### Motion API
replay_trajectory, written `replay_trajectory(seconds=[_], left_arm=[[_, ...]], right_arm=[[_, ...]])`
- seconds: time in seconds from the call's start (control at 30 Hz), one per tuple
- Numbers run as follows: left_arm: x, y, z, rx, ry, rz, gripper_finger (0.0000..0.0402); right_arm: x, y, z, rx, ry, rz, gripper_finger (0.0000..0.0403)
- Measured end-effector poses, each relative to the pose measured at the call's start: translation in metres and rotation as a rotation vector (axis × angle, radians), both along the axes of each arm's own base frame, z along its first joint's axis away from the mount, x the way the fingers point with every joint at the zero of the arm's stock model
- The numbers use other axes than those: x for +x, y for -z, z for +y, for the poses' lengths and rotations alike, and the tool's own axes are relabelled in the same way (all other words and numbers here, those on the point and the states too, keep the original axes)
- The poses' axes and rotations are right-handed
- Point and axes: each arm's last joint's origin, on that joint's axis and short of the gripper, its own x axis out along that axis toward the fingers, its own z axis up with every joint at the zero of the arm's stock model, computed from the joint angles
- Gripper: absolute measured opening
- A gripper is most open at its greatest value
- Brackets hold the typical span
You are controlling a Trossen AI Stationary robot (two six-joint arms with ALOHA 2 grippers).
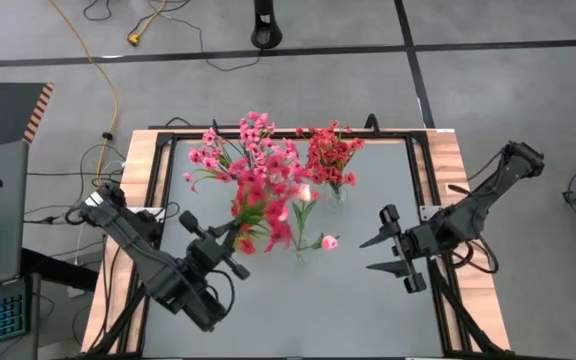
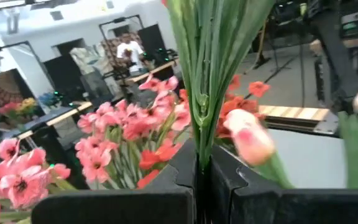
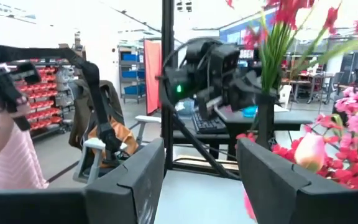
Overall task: Sort flowers into vase by color
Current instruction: Put the red flowers into the yellow vase
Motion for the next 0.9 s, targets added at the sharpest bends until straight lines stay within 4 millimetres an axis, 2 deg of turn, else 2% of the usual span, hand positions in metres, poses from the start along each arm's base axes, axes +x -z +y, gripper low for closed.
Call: replay_trajectory(seconds=[0.2, 0.4, 0.67, 0.9], left_arm=[[-0.005, 0.023, 0.018, -0.029, -0.040, -0.047, 0.0000], [-0.019, 0.030, 0.029, -0.064, -0.038, -0.101, 0.0000], [-0.042, 0.015, 0.042, -0.090, -0.021, -0.135, 0.0000], [-0.047, 0.008, 0.053, -0.090, -0.046, -0.080, 0.0000]], right_arm=[[0.000, -0.001, -0.001, 0.003, 0.007, -0.003, 0.0226], [0.001, -0.001, -0.003, 0.003, 0.016, -0.002, 0.0226], [0.008, 0.002, -0.012, 0.024, 0.067, 0.024, 0.0226], [0.014, 0.004, -0.022, 0.050, 0.112, 0.049, 0.0226]])
